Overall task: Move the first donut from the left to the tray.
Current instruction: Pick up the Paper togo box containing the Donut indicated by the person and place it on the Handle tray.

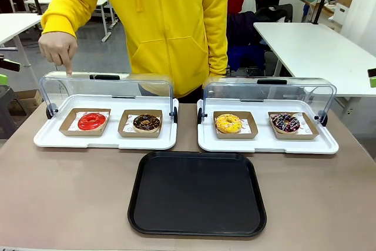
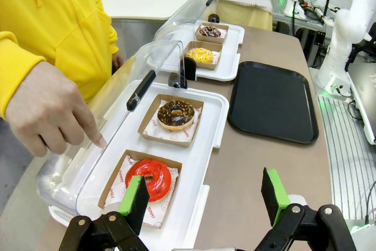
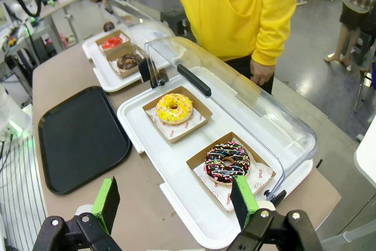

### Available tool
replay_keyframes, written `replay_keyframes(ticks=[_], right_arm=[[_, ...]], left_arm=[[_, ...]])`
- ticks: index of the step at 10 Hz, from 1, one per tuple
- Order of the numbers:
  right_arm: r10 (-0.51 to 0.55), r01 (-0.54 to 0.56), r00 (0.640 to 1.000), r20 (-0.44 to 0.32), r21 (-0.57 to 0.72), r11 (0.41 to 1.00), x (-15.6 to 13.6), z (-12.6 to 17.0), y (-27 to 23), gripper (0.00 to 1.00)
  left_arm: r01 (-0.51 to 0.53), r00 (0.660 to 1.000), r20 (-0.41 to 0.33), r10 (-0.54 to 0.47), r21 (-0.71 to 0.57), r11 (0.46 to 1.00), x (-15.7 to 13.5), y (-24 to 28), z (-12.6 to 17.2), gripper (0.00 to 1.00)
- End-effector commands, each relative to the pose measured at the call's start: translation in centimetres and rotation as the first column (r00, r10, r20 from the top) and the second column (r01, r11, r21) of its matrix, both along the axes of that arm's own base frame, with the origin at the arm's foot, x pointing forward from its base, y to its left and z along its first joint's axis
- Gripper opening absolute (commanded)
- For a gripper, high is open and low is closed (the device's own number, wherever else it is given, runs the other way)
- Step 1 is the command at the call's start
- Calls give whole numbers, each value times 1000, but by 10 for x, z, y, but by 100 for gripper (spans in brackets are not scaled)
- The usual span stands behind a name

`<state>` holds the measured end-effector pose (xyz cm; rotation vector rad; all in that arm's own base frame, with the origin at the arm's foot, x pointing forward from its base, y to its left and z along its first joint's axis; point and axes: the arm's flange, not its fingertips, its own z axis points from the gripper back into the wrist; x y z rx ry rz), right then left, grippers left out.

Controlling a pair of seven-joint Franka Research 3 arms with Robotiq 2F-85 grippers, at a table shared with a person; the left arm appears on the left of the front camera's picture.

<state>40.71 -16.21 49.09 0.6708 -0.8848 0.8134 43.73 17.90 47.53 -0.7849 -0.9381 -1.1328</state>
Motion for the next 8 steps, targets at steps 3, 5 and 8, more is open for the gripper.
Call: replay_keyframes(ticks=[3, 5, 8], right_arm=[[6, -6, 1000, 21, 14, 1000, 1, 1, 1, 100], [6, -6, 1000, 21, 14, 1000, 1, 1, 1, 100], [6, -6, 1000, 21, 14, 1000, 1, 1, 1, 100]], left_arm=[[21, 1000, -22, -17, 187, 982, 8, -20, 4, 100], [46, 999, -39, -36, 321, 946, 18, -48, 4, 100], [65, 998, -24, -62, 517, 853, 35, -95, -23, 100]])
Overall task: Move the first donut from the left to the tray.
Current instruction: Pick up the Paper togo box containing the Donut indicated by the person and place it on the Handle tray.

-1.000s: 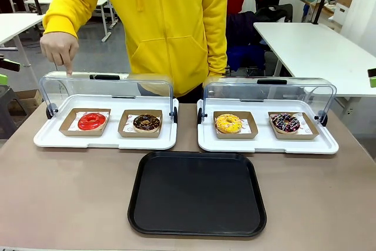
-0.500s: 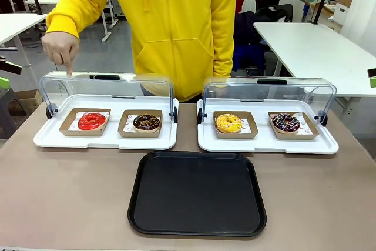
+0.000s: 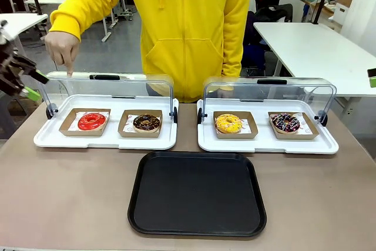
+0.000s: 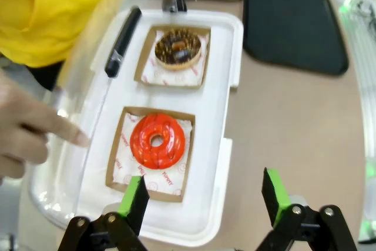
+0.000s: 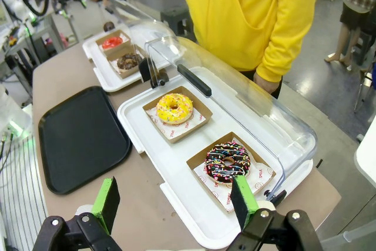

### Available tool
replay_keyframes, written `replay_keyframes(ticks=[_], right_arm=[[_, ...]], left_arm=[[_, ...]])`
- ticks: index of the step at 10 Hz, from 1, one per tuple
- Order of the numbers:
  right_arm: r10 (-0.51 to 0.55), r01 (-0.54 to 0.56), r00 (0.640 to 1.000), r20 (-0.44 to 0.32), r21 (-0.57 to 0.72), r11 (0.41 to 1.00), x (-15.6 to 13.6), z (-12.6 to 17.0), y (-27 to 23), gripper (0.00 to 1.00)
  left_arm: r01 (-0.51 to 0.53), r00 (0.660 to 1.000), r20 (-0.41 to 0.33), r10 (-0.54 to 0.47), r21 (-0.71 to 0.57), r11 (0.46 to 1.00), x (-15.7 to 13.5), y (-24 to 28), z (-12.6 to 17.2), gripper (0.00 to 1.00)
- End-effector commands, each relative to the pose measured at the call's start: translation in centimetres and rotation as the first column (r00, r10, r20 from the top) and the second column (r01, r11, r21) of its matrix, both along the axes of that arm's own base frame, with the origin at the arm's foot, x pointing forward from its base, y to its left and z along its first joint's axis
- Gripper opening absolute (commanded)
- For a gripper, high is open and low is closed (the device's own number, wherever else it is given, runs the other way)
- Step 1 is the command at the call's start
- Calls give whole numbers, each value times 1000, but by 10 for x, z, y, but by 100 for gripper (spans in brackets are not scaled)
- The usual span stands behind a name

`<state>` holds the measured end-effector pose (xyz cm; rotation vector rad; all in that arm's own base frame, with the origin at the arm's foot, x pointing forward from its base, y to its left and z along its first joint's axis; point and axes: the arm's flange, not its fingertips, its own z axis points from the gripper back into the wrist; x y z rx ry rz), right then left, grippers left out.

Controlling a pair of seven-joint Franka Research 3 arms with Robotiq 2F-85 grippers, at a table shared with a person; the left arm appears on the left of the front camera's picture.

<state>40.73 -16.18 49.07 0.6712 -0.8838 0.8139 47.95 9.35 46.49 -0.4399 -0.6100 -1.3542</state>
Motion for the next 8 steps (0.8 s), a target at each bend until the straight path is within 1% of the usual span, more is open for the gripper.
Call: replay_keyframes(ticks=[1, 2, 3, 4, 5, 6, 8], right_arm=[[5, -5, 1000, 22, 14, 1000, 1, 1, 0, 100], [5, -5, 1000, 22, 14, 1000, 1, 1, 0, 100], [5, -5, 1000, 22, 14, 1000, 1, 1, 0, 100], [5, -5, 1000, 22, 14, 1000, 1, 1, 0, 100], [5, -5, 1000, 22, 14, 1000, 1, 1, 0, 100], [5, -5, 1000, 22, 14, 1000, 1, 1, 0, 100], [5, -5, 1000, 22, 14, 1000, 1, 1, 0, 100]], left_arm=[[1, 1000, 8, -2, 116, 993, -4, -19, -20, 100], [3, 1000, 24, -7, 157, 988, 0, -25, -29, 100], [16, 1000, 16, -19, 206, 979, 6, -30, -42, 100], [16, 999, 33, -24, 241, 971, 8, -33, -51, 100], [24, 999, 17, -29, 255, 967, 11, -37, -60, 100], [14, 999, 23, -22, 276, 961, 13, -38, -66, 100], [16, 998, 55, -37, 335, 942, 21, -41, -85, 100]])
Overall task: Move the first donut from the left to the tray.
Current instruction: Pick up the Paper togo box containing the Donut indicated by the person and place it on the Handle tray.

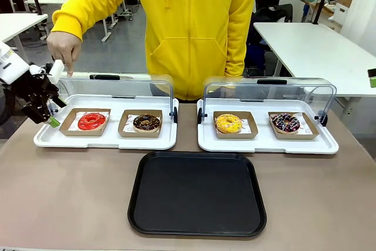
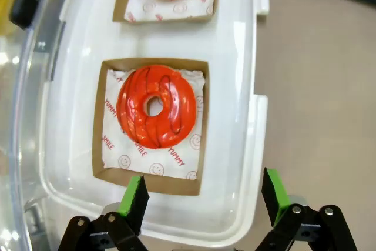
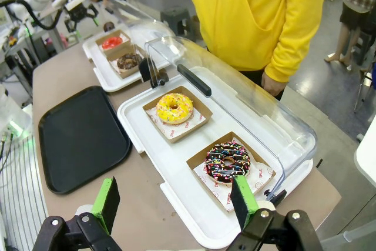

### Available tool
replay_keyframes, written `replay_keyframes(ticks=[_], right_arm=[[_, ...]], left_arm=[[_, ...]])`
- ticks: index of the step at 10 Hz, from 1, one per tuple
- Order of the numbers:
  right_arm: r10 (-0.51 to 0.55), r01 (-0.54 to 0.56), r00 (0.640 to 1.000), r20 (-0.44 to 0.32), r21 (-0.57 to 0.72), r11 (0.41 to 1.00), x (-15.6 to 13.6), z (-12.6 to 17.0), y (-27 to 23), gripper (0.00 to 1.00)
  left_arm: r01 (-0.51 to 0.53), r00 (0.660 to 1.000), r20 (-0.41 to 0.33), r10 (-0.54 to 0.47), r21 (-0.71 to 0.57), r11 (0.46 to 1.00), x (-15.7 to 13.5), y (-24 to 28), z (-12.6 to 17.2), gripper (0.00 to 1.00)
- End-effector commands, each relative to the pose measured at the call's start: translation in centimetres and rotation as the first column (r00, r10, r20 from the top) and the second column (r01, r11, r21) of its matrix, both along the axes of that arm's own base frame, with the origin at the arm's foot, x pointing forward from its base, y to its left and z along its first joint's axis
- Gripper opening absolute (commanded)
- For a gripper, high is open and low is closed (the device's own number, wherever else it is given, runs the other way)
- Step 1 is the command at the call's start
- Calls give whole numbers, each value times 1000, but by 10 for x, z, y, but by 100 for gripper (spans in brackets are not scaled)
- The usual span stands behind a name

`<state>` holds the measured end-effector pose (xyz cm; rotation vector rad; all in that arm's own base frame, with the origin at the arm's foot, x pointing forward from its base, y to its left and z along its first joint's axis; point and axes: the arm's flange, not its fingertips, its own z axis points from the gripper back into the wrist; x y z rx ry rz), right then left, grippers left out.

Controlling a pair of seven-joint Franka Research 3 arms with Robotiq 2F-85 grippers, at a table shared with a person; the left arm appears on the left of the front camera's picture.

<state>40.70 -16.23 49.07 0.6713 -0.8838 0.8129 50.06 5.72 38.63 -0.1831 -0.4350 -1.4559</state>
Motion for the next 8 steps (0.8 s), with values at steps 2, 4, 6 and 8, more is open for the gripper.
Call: replay_keyframes(ticks=[2, 4, 6, 8], right_arm=[[6, -6, 1000, 22, 13, 1000, 2, 1, 1, 100], [6, -6, 1000, 22, 13, 1000, 2, 1, 1, 100], [6, -6, 1000, 22, 13, 1000, 2, 1, 1, 100], [6, -6, 1000, 22, 13, 1000, 2, 1, 1, 100]], left_arm=[[12, 999, 36, -15, 99, 995, 5, -6, -20, 100], [20, 1000, 18, -22, 118, 993, 12, -5, -33, 100], [26, 999, 17, -29, 132, 991, 15, -4, -42, 100], [36, 999, 29, -40, 136, 990, 18, -4, -49, 100]])
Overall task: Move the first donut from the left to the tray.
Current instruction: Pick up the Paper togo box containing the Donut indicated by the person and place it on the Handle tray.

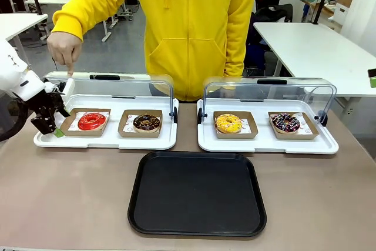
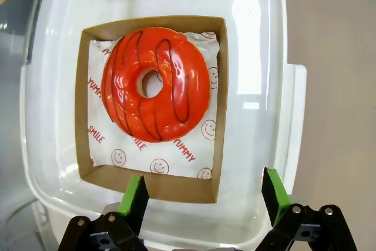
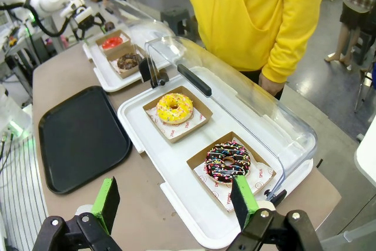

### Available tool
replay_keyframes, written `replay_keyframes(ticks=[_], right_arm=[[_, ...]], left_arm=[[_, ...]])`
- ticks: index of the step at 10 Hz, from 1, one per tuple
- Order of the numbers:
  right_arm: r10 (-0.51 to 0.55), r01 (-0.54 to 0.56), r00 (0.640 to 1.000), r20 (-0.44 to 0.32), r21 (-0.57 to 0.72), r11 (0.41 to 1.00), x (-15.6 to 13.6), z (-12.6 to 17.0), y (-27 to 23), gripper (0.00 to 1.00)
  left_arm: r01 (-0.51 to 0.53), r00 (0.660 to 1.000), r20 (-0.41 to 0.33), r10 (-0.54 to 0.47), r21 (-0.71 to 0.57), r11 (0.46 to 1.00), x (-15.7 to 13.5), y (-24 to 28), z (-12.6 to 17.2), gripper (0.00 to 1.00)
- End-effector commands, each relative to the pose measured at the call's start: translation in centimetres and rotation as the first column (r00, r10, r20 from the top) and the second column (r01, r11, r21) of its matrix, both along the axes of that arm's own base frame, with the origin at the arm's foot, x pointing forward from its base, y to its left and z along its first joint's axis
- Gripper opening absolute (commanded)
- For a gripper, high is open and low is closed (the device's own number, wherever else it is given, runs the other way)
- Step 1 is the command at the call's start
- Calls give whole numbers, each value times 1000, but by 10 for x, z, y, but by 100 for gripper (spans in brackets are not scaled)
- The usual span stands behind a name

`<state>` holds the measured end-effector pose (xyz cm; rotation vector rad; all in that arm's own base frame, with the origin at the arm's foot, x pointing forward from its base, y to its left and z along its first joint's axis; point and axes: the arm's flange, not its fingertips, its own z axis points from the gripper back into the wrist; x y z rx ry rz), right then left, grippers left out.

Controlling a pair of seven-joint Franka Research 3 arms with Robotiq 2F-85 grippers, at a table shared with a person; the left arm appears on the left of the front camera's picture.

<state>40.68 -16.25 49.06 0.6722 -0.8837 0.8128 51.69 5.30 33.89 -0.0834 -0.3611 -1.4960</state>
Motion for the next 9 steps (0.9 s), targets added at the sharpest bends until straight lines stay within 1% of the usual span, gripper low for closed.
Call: replay_keyframes(ticks=[1, 4, 9], right_arm=[[5, -6, 1000, 23, 13, 1000, 2, 1, 1, 100], [5, -6, 1000, 23, 13, 1000, 2, 1, 1, 100], [5, -6, 1000, 23, 13, 1000, 2, 1, 1, 100]], left_arm=[[28, 999, 22, -28, 28, 999, 2, 0, -6, 100], [58, 994, 84, -65, 77, 995, 2, -3, -19, 100], [72, 994, 78, -78, 74, 995, 4, -5, -29, 100]])
